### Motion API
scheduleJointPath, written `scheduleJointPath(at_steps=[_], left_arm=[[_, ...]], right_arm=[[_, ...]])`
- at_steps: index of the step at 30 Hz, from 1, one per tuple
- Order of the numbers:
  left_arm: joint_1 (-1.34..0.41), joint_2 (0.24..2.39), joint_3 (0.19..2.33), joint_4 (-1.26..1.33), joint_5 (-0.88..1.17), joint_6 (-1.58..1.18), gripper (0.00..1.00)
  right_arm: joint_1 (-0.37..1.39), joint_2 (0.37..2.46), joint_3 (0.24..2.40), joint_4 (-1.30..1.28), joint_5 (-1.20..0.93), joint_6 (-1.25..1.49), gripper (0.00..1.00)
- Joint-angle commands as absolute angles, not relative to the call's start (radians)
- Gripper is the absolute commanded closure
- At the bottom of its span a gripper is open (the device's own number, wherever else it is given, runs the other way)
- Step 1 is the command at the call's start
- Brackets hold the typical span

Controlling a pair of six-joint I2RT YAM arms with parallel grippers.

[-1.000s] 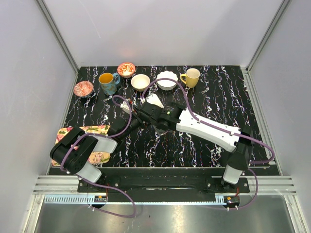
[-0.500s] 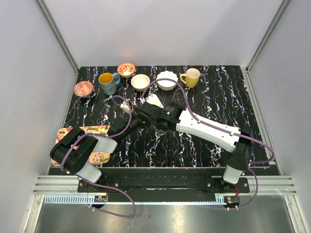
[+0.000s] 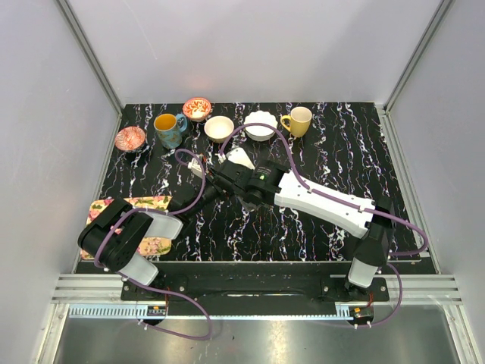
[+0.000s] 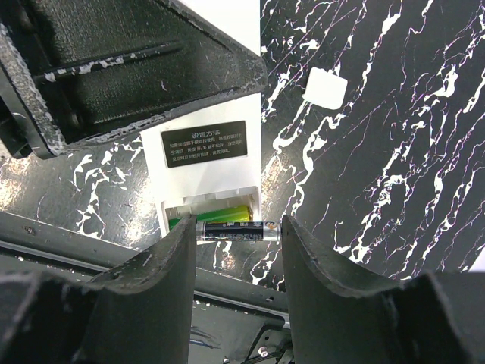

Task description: Load the batteries into the remote control

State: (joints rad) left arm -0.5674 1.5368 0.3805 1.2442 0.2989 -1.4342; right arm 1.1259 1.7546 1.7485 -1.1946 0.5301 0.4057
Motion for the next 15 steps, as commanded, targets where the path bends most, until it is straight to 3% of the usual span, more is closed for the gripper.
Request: scheduleJointPath(at_steps=[1,15], left_arm=[[-0.571,1.523,0.4,1.664,0.294,-1.443,1.0],[-0.571,1.523,0.399,1.664,0.291,-1.443,1.0]], right_arm=[[1.138,1.759,1.783,-1.183,0.538,0.417,0.58],[1.138,1.759,1.782,-1.172,0.554,0.426,0.37]])
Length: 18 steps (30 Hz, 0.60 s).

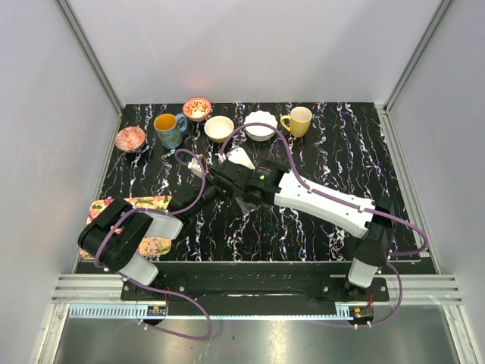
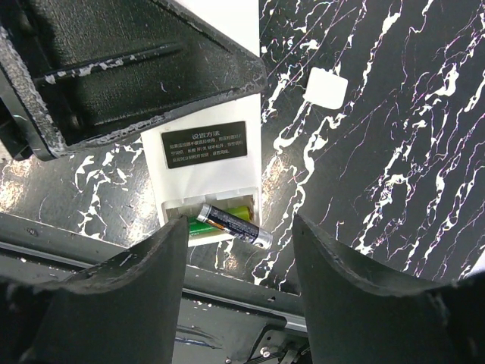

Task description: Load the batteries into the remote control

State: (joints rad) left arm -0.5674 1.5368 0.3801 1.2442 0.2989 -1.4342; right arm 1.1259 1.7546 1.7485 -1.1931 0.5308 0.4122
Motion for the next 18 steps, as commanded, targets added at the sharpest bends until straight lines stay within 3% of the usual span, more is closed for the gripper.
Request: scheduleJointPath(at_steps=[1,18], left_arm=[[-0.571,1.525,0.397,1.664,0.291,-1.443,1.0],[-0.571,1.529,0.394,1.664,0.293,-1.445,1.0]], right_arm=[[1.137,1.761,1.784,-1.17,0.554,0.425,0.37],[1.138,1.706,1.827,-1.17,0.597,0.431,0.29]])
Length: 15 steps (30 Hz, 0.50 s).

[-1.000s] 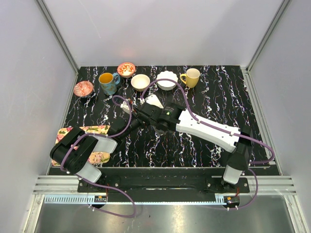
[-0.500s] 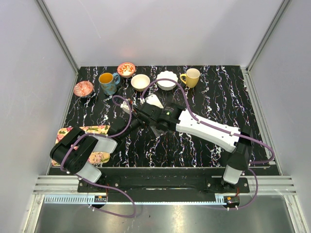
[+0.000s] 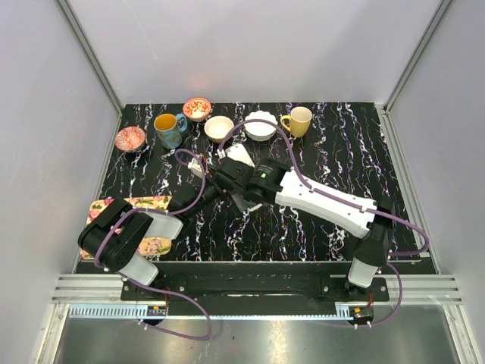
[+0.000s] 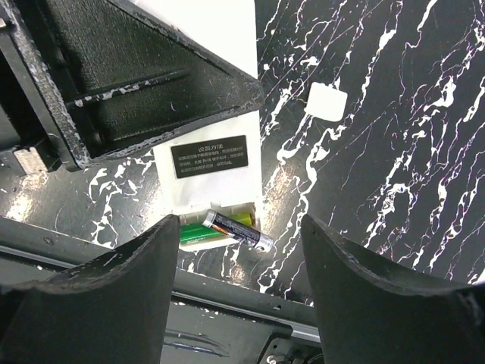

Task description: Load the batteries into the remote control

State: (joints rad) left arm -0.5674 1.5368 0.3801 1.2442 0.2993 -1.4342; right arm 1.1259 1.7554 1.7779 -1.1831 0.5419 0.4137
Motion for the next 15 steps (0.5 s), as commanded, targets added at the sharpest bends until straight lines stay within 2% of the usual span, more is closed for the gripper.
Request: scheduleJointPath(at_steps=[1,5,9,10,12,15], left_arm=[[-0.571,1.534,0.396,1.664,0.296,-1.447,1.0],[-0.571,1.54,0.4,1.664,0.298,-1.457,1.0],[-0.571,1.536,0.406,1.664,0.299,-1.466,1.0],[-0.571,1.536,0.41,1.664,0.299,-1.468,1.0],[-0.571,1.531,0.411,1.664,0.301,-1.471,1.0],[-0.571,1.528,0.419,1.664,0.305,-1.474,1.0]], right_arm=[[1.138,1.695,1.828,-1.177,0.607,0.433,0.29],[1.138,1.62,1.789,-1.187,0.637,0.455,0.28],[1.137,1.467,1.659,-1.149,0.66,0.505,0.39],[1.137,1.439,1.626,-1.119,0.661,0.521,0.49],[1.137,1.366,1.539,-1.092,0.661,0.548,0.57],[1.137,1.313,1.447,-1.06,0.628,0.574,0.81]])
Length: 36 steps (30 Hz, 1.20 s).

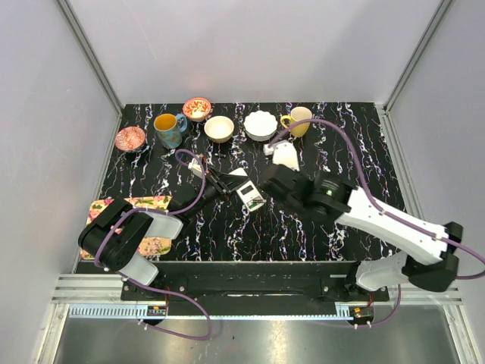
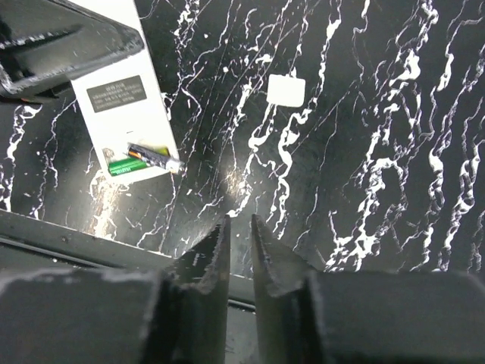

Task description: Load the batteries into the remote control

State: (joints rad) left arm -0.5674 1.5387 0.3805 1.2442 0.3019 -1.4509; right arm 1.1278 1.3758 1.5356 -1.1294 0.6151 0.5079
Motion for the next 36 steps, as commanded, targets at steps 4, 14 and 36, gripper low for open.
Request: scheduleJointPath(at_steps=[4,14,36], left_arm=[[-0.571,1.528,0.425,1.664,0.307,-1.477,1.0],[-0.571,1.525,0.411,1.664,0.311,-1.48,1.0],[-0.572,1.499,0.388,1.664,0.314,-1.48,1.0]], right_arm=[[1.138,1.313,1.381,-1.032,0.542,0.586,1.0],[1.137,1.396,1.408,-0.977,0.514,0.529,1.0],[1.12,1.493,1.473,-0.971,0.548,0.477,1.0]])
